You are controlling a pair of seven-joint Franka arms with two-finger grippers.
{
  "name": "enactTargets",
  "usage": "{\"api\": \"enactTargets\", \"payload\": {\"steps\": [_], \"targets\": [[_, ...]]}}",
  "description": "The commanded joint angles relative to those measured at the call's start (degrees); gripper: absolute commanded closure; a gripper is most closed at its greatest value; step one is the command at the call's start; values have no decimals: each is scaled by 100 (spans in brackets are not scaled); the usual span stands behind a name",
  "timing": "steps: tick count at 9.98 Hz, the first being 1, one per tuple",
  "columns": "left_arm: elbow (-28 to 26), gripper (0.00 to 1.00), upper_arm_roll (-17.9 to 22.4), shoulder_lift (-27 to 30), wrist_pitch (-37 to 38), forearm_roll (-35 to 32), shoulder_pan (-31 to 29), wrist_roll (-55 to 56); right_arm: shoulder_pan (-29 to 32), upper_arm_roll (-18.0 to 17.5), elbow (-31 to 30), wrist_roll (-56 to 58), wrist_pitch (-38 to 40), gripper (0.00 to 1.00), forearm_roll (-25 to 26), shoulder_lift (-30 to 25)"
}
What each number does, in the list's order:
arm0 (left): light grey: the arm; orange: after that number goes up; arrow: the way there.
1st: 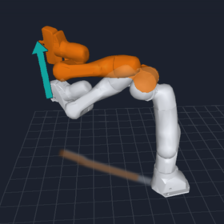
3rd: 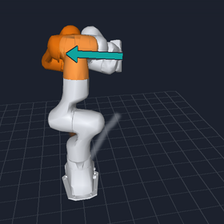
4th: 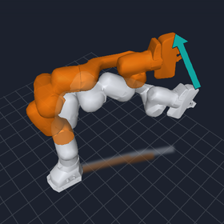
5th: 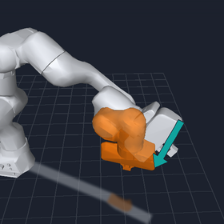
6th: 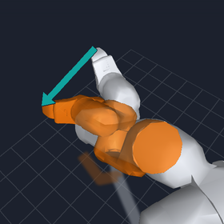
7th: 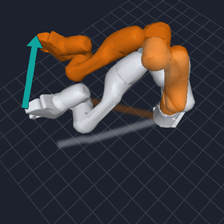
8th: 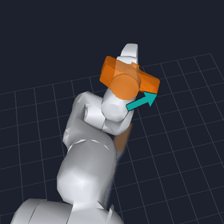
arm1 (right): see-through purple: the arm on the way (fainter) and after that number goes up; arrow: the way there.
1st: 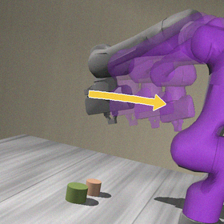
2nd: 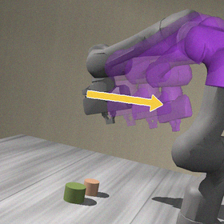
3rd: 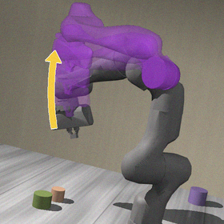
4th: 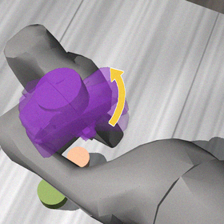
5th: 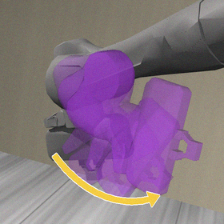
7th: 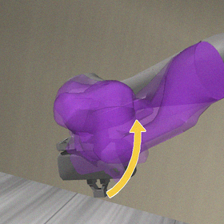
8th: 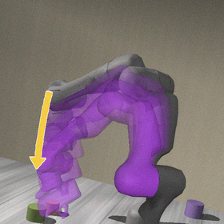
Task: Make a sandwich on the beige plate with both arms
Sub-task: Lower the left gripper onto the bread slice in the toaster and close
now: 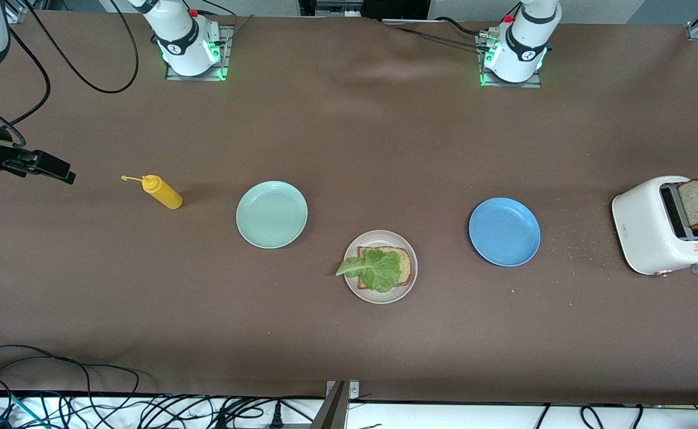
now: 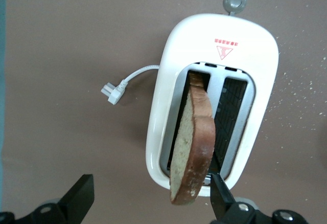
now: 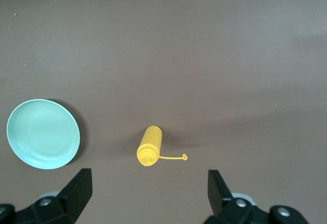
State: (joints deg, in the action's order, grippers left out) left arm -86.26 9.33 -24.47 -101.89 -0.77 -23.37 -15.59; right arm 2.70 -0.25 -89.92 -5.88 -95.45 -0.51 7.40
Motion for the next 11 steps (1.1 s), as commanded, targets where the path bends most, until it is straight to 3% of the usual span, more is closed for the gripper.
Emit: {"api": "enactTargets", "payload": {"steps": [1,5,9,10,11], "targets": [[-40,0,-37,56,-147,314,-71,30,11,25,-192,-80,-122,0,95,-108],[-215,0,-45,56,-410,561,-10,162,-7,-36,-157,-80,202,0,87,-247],[-761,1,-107,267,-965,351,26,127,-15,-107,-104,-273,-296,0,69,-257],[-822,5,-116,293,-982,298,43,136,-15,-107,-104,-265,-603,0,95,-213],[-927,14,-142,319,-1043,227,52,144,-15,-98,-104,-265,-623,0,104,-187]]}}
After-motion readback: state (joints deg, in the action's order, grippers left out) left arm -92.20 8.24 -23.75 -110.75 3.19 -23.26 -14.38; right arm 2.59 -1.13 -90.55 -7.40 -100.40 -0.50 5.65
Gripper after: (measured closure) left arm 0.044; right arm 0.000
